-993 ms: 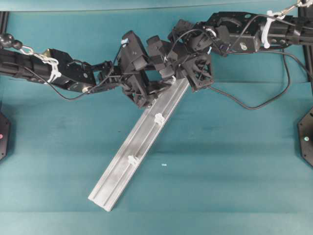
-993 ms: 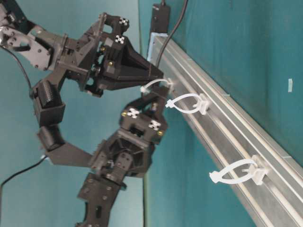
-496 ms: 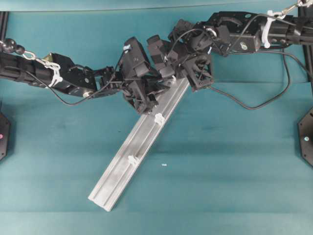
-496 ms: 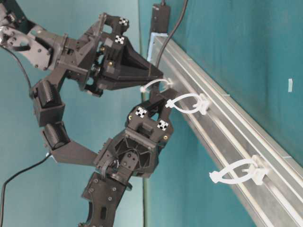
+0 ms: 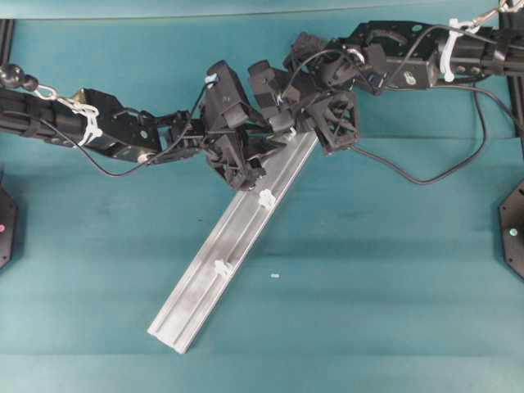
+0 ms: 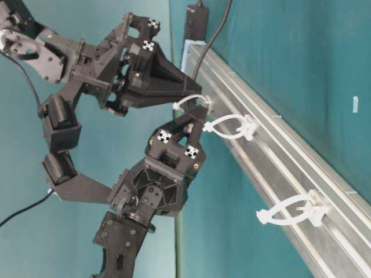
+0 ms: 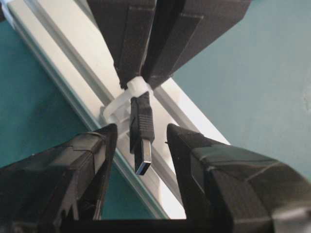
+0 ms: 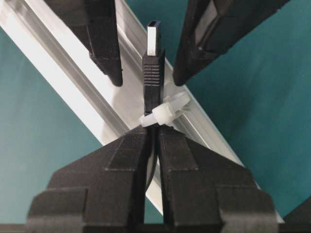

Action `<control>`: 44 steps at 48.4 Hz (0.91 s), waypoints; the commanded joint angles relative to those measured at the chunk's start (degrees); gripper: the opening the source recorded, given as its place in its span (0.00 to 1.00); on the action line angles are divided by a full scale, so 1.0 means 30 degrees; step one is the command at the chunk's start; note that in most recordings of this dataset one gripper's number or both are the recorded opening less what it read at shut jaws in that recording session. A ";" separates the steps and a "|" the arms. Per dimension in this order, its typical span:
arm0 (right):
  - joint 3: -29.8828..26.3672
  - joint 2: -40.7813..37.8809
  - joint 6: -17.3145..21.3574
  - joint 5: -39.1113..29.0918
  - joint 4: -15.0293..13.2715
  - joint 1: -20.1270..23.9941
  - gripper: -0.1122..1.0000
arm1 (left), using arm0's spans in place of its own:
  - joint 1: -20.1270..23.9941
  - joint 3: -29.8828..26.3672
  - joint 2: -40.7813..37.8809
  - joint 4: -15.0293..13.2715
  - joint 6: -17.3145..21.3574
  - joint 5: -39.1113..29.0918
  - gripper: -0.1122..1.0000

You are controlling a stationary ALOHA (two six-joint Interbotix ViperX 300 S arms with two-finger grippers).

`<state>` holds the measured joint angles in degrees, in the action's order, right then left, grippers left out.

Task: Pass the USB cable through three rings with both arms.
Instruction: 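Move the left gripper in and grasp the plug beyond the first ring, then release the right gripper and pull the cable through with the left gripper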

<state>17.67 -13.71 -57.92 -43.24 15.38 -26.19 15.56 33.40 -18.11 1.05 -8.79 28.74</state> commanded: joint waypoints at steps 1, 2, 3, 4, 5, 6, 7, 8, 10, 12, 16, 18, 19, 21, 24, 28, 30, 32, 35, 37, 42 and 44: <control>-0.0088 0.0117 0.0176 0.0088 0.0146 0.0117 0.17 | -0.0117 -0.0293 0.0967 0.0059 0.0029 0.0176 0.60; -0.0088 0.0117 0.0176 0.0088 0.0146 0.0117 0.17 | -0.0117 -0.0293 0.0967 0.0059 0.0029 0.0176 0.60; -0.0088 0.0117 0.0176 0.0088 0.0146 0.0117 0.17 | -0.0088 -0.0293 0.0996 0.0059 0.0029 0.0176 0.60; -0.0088 0.0146 0.0176 0.0117 0.0146 0.0117 0.17 | -0.0117 -0.0293 0.0996 0.0059 0.0029 0.0176 0.60; -0.0088 0.0146 0.0176 0.0088 0.0146 0.0117 0.17 | -0.0117 -0.0322 0.0996 0.0059 0.0029 0.0176 0.60; -0.0088 0.0146 0.0176 0.0117 0.0146 0.0117 0.17 | -0.0117 -0.0322 0.0996 0.0059 0.0029 0.0176 0.59; -0.0088 0.0146 0.0176 0.0088 0.0146 0.0117 0.17 | -0.0088 -0.0322 0.1025 0.0059 0.0029 0.0176 0.58; -0.0088 0.0117 0.0176 0.0088 0.0146 0.0088 0.17 | -0.0117 -0.0322 0.1025 0.0059 0.0059 0.0176 0.58; -0.0088 0.0117 0.0176 0.0088 0.0146 0.0117 0.17 | -0.0117 -0.0322 0.1025 0.0059 0.0146 0.0176 0.57; -0.0088 0.0117 0.0205 0.0059 0.0146 0.0117 0.17 | -0.0117 -0.0322 0.1055 0.0088 0.0146 0.0176 0.56; -0.0088 0.0117 0.0205 0.0029 0.0146 0.0117 0.17 | -0.0117 -0.0352 0.1172 0.0059 0.0176 0.0205 0.49; -0.0088 0.0117 0.0205 0.0029 0.0117 0.0117 0.17 | -0.0117 -0.0322 0.1230 0.0088 0.0234 0.0264 0.44; -0.0088 0.0146 0.0205 0.0029 0.0146 0.0117 0.17 | -0.0117 -0.0322 0.1230 0.0059 0.0234 0.0264 0.39; -0.0088 0.0146 0.0205 0.0029 0.0146 0.0117 0.17 | -0.0117 -0.0264 0.1260 0.0059 0.0234 0.0234 0.31; -0.0088 0.0117 0.0205 0.0088 0.0146 0.0117 0.17 | -0.0088 -0.0205 0.1260 0.0059 0.0234 0.0176 0.23; -0.0088 0.0146 0.0205 0.0088 0.0146 0.0117 0.17 | -0.0117 -0.0117 0.1289 0.0059 0.0234 0.0176 0.18; -0.0088 0.0146 0.0205 0.0059 0.0146 0.0117 0.17 | -0.0117 -0.0088 0.1318 0.0059 0.0205 0.0176 0.18; -0.0088 0.0117 0.0205 0.0088 0.0146 0.0117 0.17 | -0.0146 -0.0088 0.1318 0.0059 0.0205 0.0176 0.18; -0.0088 0.0146 0.0234 0.0117 0.0088 0.0117 0.17 | -0.0176 -0.0117 0.1289 0.0059 0.0205 0.0146 0.18; -0.0088 0.0146 0.0234 0.0146 0.0088 0.0117 0.17 | -0.0205 -0.0146 0.1318 0.0059 0.0176 0.0176 0.18; -0.0059 0.0117 0.0234 0.0469 0.0088 0.0205 0.17 | -0.0293 -0.0117 0.1318 0.0059 0.0146 0.0146 0.18; -0.0029 0.0146 0.0234 0.0586 0.0088 0.0205 0.17 | -0.0352 -0.0088 0.1318 0.0059 0.0088 0.0146 0.18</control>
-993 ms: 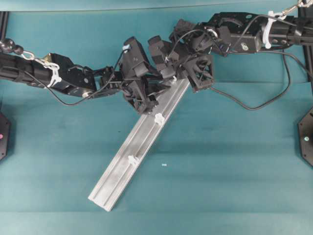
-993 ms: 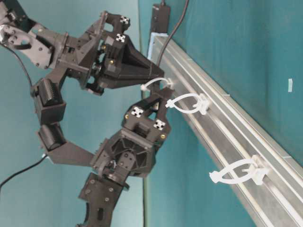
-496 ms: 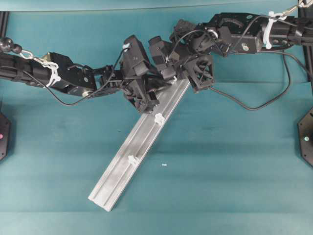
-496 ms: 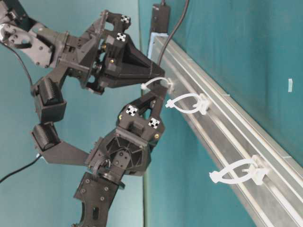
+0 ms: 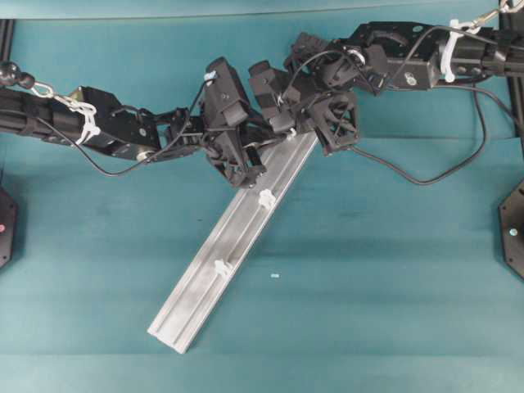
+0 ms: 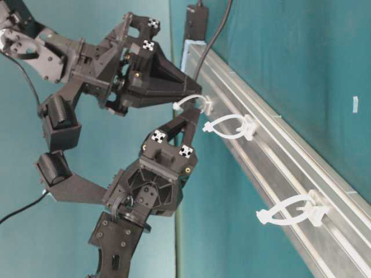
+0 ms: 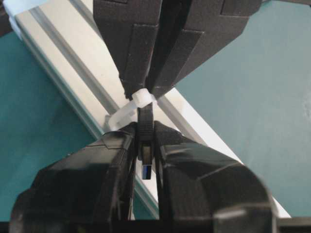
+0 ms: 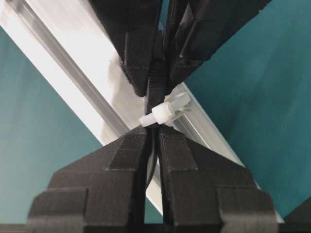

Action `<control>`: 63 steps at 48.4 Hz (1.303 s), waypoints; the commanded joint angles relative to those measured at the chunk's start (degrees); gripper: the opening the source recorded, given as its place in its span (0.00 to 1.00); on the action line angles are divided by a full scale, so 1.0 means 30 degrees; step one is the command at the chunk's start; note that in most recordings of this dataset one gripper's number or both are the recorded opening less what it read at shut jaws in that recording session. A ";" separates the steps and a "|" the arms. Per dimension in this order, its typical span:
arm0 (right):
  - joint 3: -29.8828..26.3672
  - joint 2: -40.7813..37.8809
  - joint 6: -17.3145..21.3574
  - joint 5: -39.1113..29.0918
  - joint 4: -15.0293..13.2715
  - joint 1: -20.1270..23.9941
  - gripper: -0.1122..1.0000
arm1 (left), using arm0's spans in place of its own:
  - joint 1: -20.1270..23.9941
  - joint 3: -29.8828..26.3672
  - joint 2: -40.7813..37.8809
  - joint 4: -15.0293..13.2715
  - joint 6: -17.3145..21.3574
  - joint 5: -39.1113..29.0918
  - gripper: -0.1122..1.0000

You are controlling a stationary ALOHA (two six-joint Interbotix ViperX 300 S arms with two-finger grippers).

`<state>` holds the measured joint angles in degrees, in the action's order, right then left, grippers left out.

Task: Pass the USB cable through three rings with both arms.
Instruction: 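Release the right gripper and pull the cable through with the left gripper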

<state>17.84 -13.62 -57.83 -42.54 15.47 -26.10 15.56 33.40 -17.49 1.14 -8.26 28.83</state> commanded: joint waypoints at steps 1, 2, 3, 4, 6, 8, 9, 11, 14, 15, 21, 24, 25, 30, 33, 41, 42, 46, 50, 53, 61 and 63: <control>-0.0088 0.0117 0.0205 0.0381 0.0059 0.0205 0.17 | -0.0352 -0.0088 0.1113 0.0029 -0.0088 0.0117 0.18; -0.0088 0.0117 0.0205 0.0410 0.0059 0.0205 0.17 | -0.0381 -0.0059 0.1113 0.0029 -0.0117 0.0117 0.18; -0.0088 0.0117 0.0205 0.0439 0.0059 0.0205 0.17 | -0.0410 -0.0059 0.1113 0.0029 -0.0146 0.0117 0.18; -0.0088 0.0117 0.0205 0.0439 0.0059 0.0205 0.17 | -0.0410 -0.0029 0.1113 0.0029 -0.0146 0.0117 0.18; -0.0088 0.0088 0.0205 0.0381 0.0059 0.0205 0.17 | -0.0469 0.0029 0.1201 0.0029 -0.0146 0.0117 0.18; -0.0088 0.0117 0.0205 0.0352 0.0059 0.0205 0.17 | -0.0527 0.0117 0.1230 0.0029 -0.0146 0.0117 0.18; -0.0088 0.0117 0.0234 0.0352 0.0059 0.0205 0.17 | -0.0557 0.0146 0.1230 0.0029 -0.0146 0.0117 0.18; -0.0088 0.0117 0.0234 0.0264 0.0059 0.0205 0.17 | -0.0586 0.0205 0.1289 0.0029 -0.0146 0.0117 0.18; -0.0059 0.0117 0.0410 0.0059 0.0059 0.0234 0.17 | -0.0586 0.0293 0.1318 0.0029 -0.0234 0.0117 0.18; -0.0029 0.0117 0.0586 0.0000 0.0059 0.0234 0.17 | -0.0615 0.0322 0.1348 0.0029 -0.0264 0.0117 0.18; -0.0029 0.0205 0.2168 -0.0322 0.0059 0.0205 0.31 | -0.0674 0.0645 0.1699 0.0029 -0.0352 0.0117 0.18; 0.0000 0.0322 0.3135 -0.0352 0.0029 0.0176 0.46 | -0.0674 0.0908 0.1934 0.0029 -0.0352 0.0088 0.18; 0.0059 0.0381 0.3428 -0.0322 0.0000 0.0146 0.54 | -0.0703 0.0996 0.2021 0.0029 -0.0352 0.0088 0.18; 0.0322 0.0762 0.4629 -0.0205 -0.0205 0.0088 0.79 | -0.0732 0.1582 0.2432 0.0059 -0.0469 0.0029 0.18; 0.0586 0.1143 0.5039 -0.0059 -0.0410 0.0088 0.90 | -0.0820 0.1816 0.2637 0.0029 -0.0732 -0.0029 0.18; 0.1230 0.2373 0.5479 -0.0059 -0.0469 0.0234 0.86 | -0.1230 0.2227 0.3164 0.0029 -0.1699 -0.0059 0.18; 0.1289 0.2578 0.5508 0.0000 -0.0469 0.0264 0.86 | -0.1348 0.2256 0.3281 0.0029 -0.1875 -0.0059 0.18; 0.1494 0.3223 0.5596 0.0293 -0.0469 0.0645 0.86 | -0.1729 0.2373 0.3779 0.0029 -0.2813 -0.0234 0.18; 0.1523 0.3545 0.5508 0.1055 -0.0645 0.1406 0.85 | -0.1875 0.2490 0.4160 0.0029 -0.3516 -0.0381 0.18; 0.1494 0.3516 0.5508 0.1846 -0.1143 0.2109 0.85 | -0.1963 0.2549 0.4395 0.0029 -0.3838 -0.0410 0.18; 0.1406 0.3164 0.5596 0.3574 -0.2461 0.3369 0.85 | -0.2051 0.2695 0.4863 0.0029 -0.4043 -0.0557 0.18; 0.1406 0.3105 0.5596 0.3809 -0.2695 0.3516 0.85 | -0.2051 0.2695 0.4980 0.0029 -0.4043 -0.0674 0.18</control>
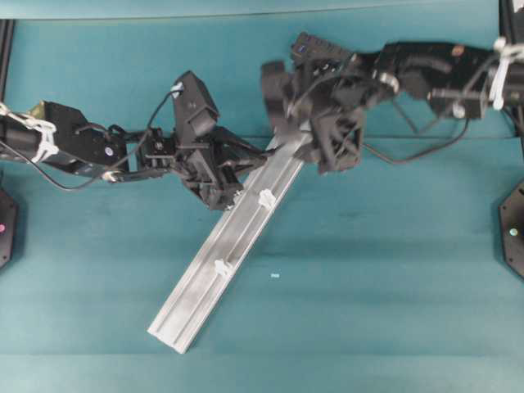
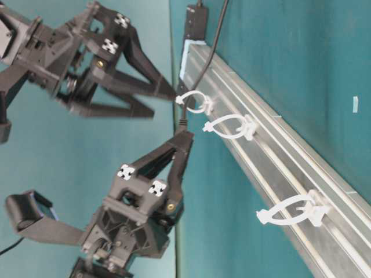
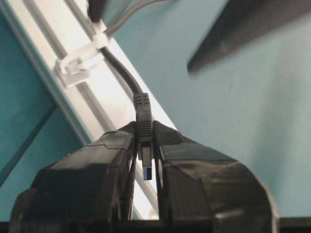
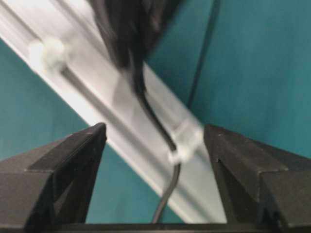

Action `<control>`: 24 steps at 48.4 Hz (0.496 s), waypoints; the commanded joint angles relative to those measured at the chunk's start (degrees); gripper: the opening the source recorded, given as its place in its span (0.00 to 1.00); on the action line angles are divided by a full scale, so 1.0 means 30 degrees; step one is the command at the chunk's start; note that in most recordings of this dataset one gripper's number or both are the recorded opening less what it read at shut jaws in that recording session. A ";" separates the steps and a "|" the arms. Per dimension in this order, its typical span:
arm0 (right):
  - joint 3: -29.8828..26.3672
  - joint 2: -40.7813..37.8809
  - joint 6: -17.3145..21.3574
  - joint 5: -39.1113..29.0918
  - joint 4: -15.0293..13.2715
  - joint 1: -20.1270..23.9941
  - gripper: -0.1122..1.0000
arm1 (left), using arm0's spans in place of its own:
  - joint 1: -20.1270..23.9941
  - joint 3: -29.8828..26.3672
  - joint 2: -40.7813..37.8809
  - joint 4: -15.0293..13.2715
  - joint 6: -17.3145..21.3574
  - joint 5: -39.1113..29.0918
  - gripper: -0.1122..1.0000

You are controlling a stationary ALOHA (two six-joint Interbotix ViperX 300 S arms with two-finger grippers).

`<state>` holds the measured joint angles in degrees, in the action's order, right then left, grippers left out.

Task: Pass the USB cable through three rings with both arms.
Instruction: 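Release the right gripper and pull the cable through with the left gripper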

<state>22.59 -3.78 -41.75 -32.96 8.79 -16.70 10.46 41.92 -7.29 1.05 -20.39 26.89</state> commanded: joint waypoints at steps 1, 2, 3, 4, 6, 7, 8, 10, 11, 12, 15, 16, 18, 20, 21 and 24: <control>-0.0176 -0.0264 0.0264 0.0732 -0.0586 0.0439 0.85 | -0.0352 -0.0146 0.1611 0.0088 0.0000 -0.0117 0.18; -0.0146 -0.0293 0.0264 0.0820 -0.0674 0.0469 0.85 | -0.0352 -0.0146 0.1611 0.0059 0.0000 -0.0205 0.18; -0.0117 -0.0322 0.0264 0.0850 -0.0762 0.0469 0.85 | -0.0352 -0.0146 0.1641 0.0059 0.0000 -0.0293 0.18; -0.0088 -0.0352 0.0264 0.0908 -0.0791 0.0469 0.85 | -0.0352 -0.0146 0.1670 0.0059 0.0000 -0.0439 0.18; -0.0088 -0.0439 0.0264 0.0938 -0.0938 0.0469 0.84 | -0.0352 -0.0146 0.1670 0.0059 0.0000 -0.0645 0.18; -0.0059 -0.0498 0.0264 0.0938 -0.0996 0.0439 0.84 | -0.0352 -0.0176 0.1670 0.0059 0.0000 -0.0703 0.18; -0.0029 -0.0557 0.0264 0.0967 -0.1025 0.0439 0.84 | -0.0352 -0.0176 0.1670 0.0088 0.0000 -0.0791 0.18; -0.0029 -0.0674 0.0234 0.0996 -0.1172 0.0381 0.83 | -0.0352 -0.0205 0.1670 0.0059 0.0000 -0.0879 0.18; 0.0000 -0.0732 0.0234 0.0967 -0.1289 0.0381 0.83 | -0.0352 -0.0205 0.1670 0.0059 0.0000 -0.0908 0.18; 0.0000 -0.0820 0.0205 0.0938 -0.1348 0.0381 0.82 | -0.0352 -0.0205 0.1670 0.0059 0.0000 -0.0908 0.18; 0.0000 -0.0996 0.0146 0.0908 -0.1699 0.0410 0.78 | -0.0352 -0.0264 0.1670 0.0059 0.0000 -0.0908 0.18; -0.0029 -0.1055 0.0176 0.0938 -0.1816 0.0381 0.76 | -0.0352 -0.0293 0.1641 0.0059 0.0000 -0.0908 0.18; -0.0029 -0.1172 0.0176 0.0938 -0.1963 0.0381 0.71 | -0.0352 -0.0352 0.1611 0.0059 0.0000 -0.0908 0.18; -0.0029 -0.1260 0.0176 0.0996 -0.2021 0.0381 0.62 | -0.0352 -0.0410 0.1611 0.0059 0.0000 -0.0908 0.18; -0.0029 -0.1318 0.0146 0.1025 -0.2021 0.0410 0.58 | -0.0352 -0.0439 0.1582 0.0059 0.0000 -0.0908 0.18; -0.0117 -0.1436 0.0176 0.1055 -0.2021 0.0410 0.43 | -0.0352 -0.0469 0.1582 0.0059 0.0000 -0.0908 0.18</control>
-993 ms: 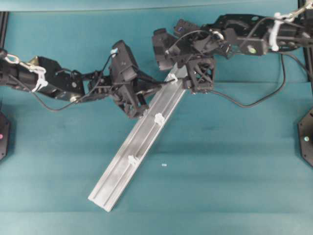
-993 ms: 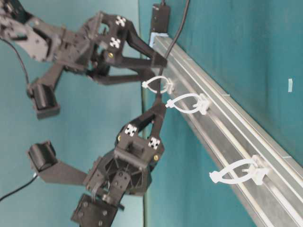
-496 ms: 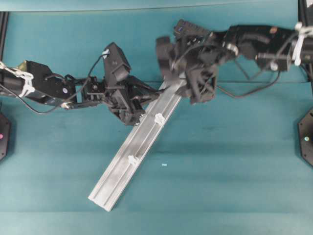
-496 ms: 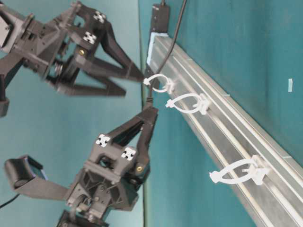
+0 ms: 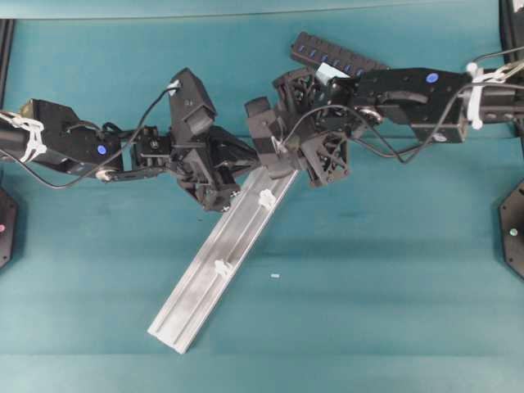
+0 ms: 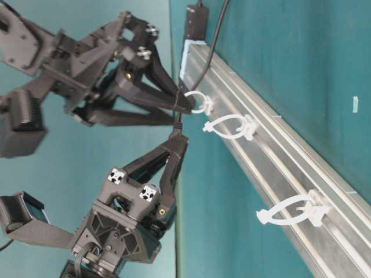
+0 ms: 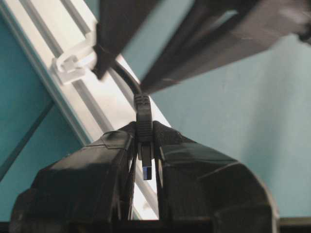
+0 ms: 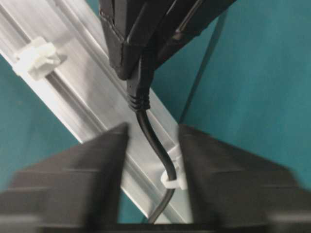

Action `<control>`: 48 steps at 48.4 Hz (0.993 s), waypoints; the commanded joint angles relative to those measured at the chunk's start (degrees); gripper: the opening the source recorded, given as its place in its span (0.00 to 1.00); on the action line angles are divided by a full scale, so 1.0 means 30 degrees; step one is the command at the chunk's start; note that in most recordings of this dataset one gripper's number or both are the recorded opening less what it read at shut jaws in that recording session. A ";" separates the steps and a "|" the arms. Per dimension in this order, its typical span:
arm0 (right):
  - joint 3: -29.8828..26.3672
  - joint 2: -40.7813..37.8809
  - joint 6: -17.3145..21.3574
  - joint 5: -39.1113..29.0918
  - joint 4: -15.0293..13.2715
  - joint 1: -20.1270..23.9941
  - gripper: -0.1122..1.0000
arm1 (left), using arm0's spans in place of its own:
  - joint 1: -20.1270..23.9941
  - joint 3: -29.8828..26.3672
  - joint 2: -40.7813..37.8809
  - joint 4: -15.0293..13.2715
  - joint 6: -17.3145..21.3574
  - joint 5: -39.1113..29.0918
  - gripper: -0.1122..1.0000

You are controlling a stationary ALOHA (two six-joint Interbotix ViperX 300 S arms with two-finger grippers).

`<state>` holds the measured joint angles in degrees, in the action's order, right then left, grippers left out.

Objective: Pass the USB cable through three rings with both arms.

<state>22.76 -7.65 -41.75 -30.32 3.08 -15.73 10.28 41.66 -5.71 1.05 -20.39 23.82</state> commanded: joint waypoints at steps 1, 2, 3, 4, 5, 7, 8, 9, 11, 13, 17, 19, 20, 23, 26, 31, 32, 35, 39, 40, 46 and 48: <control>-0.0234 -0.0176 0.0205 0.0176 -0.0117 0.0088 0.37 | -0.0293 -0.0381 0.1055 0.0059 0.0000 0.0117 0.18; -0.0264 -0.0176 0.0205 0.0205 -0.0117 0.0059 0.32 | -0.0293 -0.0381 0.1055 0.0059 0.0000 0.0117 0.18; -0.0293 -0.0176 0.0205 0.0205 -0.0117 0.0088 0.28 | -0.0293 -0.0381 0.1055 0.0059 0.0000 0.0117 0.18; -0.0322 -0.0176 0.0234 0.0205 -0.0117 0.0088 0.24 | -0.0293 -0.0381 0.1055 0.0059 0.0000 0.0117 0.18; -0.0352 -0.0176 0.0234 0.0205 -0.0117 0.0088 0.21 | -0.0293 -0.0381 0.1055 0.0059 0.0000 0.0117 0.18; -0.0352 -0.0176 0.0234 0.0146 -0.0117 0.0088 0.20 | -0.0293 -0.0381 0.1055 0.0059 0.0029 0.0117 0.18; -0.0352 -0.0176 0.0234 0.0146 -0.0088 0.0088 0.20 | -0.0293 -0.0381 0.1055 0.0059 0.0059 0.0117 0.18; -0.0352 -0.0205 0.0264 0.0146 -0.0117 0.0088 0.20 | -0.0293 -0.0381 0.1055 0.0059 0.0059 0.0117 0.18; -0.0322 -0.0205 0.0234 0.0117 -0.0088 0.0117 0.20 | -0.0293 -0.0381 0.1055 0.0059 0.0059 0.0117 0.18; -0.0322 -0.0176 0.0234 0.0117 -0.0088 0.0088 0.20 | -0.0293 -0.0410 0.1055 0.0059 0.0059 0.0088 0.18; -0.0352 -0.0205 0.0234 0.0088 -0.0088 0.0088 0.20 | -0.0293 -0.0381 0.1055 0.0059 0.0029 0.0088 0.18; -0.0381 -0.0234 0.0205 0.0088 -0.0088 0.0088 0.20 | -0.0293 -0.0381 0.1055 0.0059 0.0029 0.0088 0.18; -0.0381 -0.0234 0.0205 0.0088 -0.0117 0.0088 0.20 | -0.0293 -0.0352 0.1055 0.0059 0.0059 0.0088 0.18; -0.0410 -0.0264 0.0117 0.0029 -0.0205 0.0059 0.20 | -0.0293 -0.0293 0.1084 0.0088 0.0176 -0.0234 0.19; -0.0469 -0.0352 0.0059 -0.0088 -0.0293 -0.0029 0.20 | -0.0293 -0.0205 0.1113 0.0059 0.0176 -0.0820 0.19; -0.0527 -0.0586 0.0000 -0.0469 -0.0439 -0.0117 0.20 | -0.0293 -0.0059 0.1172 0.0059 0.0000 -0.1729 0.25; -0.0527 -0.0615 0.0000 -0.0527 -0.0439 -0.0117 0.20 | -0.0322 0.0000 0.1230 0.0059 -0.0029 -0.1816 0.28; -0.0527 -0.0703 0.0000 -0.0527 -0.0527 -0.0117 0.20 | -0.0410 0.0117 0.1377 0.0059 -0.0059 -0.1875 0.44; -0.0527 -0.0820 -0.0029 -0.0557 -0.0850 -0.0117 0.20 | -0.0498 0.0234 0.1729 0.0059 -0.0117 -0.1992 0.67; -0.0527 -0.0879 0.0000 -0.0557 -0.0996 -0.0117 0.20 | -0.0498 0.0264 0.1846 0.0059 -0.0146 -0.2021 0.72; -0.0586 -0.1230 -0.0029 -0.0791 -0.2256 -0.0088 0.20 | -0.0703 0.0645 0.2871 0.0059 -0.0264 -0.2490 0.96; -0.0674 -0.1406 -0.0029 -0.1055 -0.2871 -0.0059 0.20 | -0.0791 0.0850 0.3281 0.0059 -0.0264 -0.2725 0.96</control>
<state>21.36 -10.81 -41.75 -32.61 -2.90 -16.26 8.61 43.95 -2.20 1.05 -21.09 16.35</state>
